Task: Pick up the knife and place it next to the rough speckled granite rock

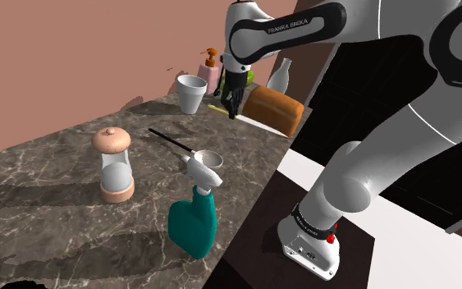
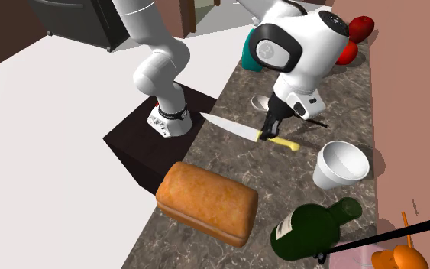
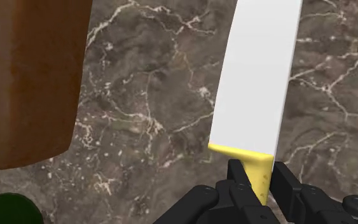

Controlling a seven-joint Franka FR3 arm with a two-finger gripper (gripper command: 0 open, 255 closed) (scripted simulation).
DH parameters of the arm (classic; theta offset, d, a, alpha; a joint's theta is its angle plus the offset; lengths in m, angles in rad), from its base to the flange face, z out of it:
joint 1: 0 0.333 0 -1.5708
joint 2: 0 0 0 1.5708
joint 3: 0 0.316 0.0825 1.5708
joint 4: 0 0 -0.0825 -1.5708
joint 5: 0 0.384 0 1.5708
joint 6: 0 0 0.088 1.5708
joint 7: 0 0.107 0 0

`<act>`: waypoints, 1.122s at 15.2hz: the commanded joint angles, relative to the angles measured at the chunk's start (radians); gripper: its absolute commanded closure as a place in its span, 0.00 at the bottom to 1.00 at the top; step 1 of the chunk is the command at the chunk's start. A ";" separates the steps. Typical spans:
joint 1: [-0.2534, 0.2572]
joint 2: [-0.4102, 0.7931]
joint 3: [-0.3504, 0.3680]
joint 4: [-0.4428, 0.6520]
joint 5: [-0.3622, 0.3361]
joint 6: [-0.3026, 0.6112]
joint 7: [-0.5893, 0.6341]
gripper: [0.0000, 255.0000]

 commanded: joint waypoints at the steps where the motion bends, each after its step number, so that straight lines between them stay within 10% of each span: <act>1: 0.001 -0.007 0.002 0.023 0.002 -0.030 -0.002 1.00; 17: 0.103 0.020 0.145 0.141 0.083 -0.140 0.198 1.00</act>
